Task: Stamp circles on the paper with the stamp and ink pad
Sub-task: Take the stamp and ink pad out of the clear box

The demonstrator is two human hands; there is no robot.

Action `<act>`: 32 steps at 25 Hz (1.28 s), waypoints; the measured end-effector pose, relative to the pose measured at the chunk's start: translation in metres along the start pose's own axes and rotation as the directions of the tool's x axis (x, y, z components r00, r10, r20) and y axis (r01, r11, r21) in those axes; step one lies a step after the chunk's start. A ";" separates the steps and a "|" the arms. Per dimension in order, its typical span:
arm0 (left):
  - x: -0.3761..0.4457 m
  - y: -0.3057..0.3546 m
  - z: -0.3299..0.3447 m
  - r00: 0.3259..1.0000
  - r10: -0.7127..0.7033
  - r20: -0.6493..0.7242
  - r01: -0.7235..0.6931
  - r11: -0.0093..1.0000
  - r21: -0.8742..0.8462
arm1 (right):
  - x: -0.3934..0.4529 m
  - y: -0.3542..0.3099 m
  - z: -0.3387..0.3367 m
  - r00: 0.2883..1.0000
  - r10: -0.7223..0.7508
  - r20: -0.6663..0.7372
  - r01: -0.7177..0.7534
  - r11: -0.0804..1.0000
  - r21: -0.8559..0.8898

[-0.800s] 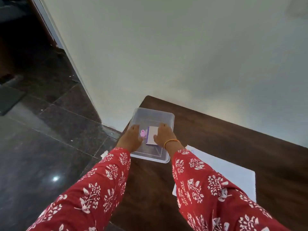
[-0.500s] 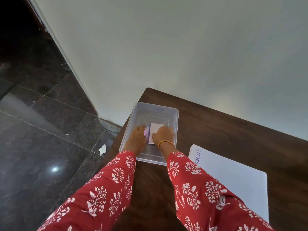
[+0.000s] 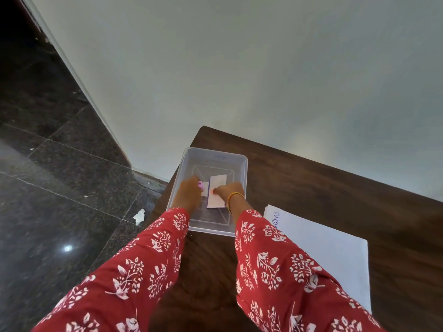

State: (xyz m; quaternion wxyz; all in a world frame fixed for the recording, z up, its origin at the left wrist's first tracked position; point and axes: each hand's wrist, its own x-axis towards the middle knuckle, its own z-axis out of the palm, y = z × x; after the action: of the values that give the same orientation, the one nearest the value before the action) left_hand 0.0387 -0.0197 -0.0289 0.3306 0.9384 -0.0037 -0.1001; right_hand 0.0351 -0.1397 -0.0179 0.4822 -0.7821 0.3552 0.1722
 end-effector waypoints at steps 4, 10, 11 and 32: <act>-0.021 0.022 -0.009 0.999 -0.031 -0.040 0.025 0.991 -0.131 | -0.017 0.002 -0.027 0.997 -0.060 -0.047 0.061 0.998 0.035; -0.021 0.025 0.016 0.988 0.047 -0.145 -0.074 0.979 -0.192 | 0.001 0.022 -0.040 0.971 -0.233 -0.059 0.237 0.968 0.083; -0.014 0.021 0.019 0.984 0.061 -0.169 -0.092 0.980 -0.179 | 0.007 0.023 -0.038 0.964 -0.261 -0.057 0.266 0.959 0.098; -0.182 -0.064 0.075 0.886 0.372 -0.276 -0.375 0.926 0.044 | -0.105 0.186 -0.014 0.878 -0.434 -0.200 0.470 0.862 0.192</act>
State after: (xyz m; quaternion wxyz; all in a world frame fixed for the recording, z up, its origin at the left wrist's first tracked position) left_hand -0.1576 -0.0028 -0.0914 0.3456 0.9231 -0.1369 0.0985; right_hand -0.1729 -0.1640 -0.0644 0.5700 -0.7917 0.2145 -0.0483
